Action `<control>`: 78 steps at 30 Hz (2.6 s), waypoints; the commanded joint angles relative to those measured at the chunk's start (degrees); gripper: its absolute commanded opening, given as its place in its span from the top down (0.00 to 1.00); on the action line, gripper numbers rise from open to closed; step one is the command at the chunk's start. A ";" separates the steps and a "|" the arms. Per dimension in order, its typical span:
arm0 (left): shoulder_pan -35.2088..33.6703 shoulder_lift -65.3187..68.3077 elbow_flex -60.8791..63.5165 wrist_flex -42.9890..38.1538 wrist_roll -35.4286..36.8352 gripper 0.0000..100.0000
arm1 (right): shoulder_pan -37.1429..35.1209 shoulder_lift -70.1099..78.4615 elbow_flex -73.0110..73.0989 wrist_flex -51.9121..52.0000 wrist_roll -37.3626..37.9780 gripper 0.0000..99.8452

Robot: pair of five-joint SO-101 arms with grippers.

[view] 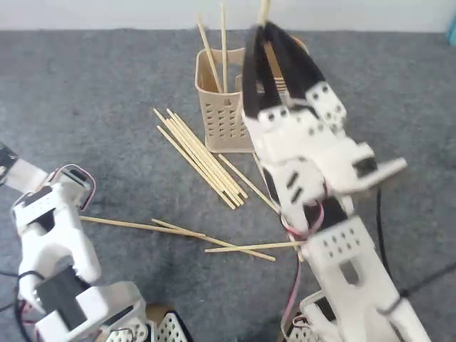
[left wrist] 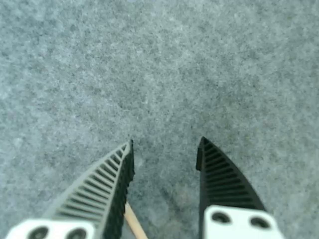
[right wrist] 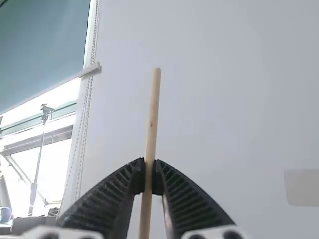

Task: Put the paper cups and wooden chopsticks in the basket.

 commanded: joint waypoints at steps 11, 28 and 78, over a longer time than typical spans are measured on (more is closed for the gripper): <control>0.09 -0.09 -2.51 -0.88 0.18 0.80 | 5.05 52.97 -40.35 -15.87 5.63 0.99; 0.18 -0.09 -2.68 -0.97 0.18 0.80 | 5.67 51.74 -21.80 -12.00 6.59 0.92; -0.88 -0.09 -2.42 -0.97 0.18 0.80 | -23.34 0.75 20.13 97.45 30.59 0.79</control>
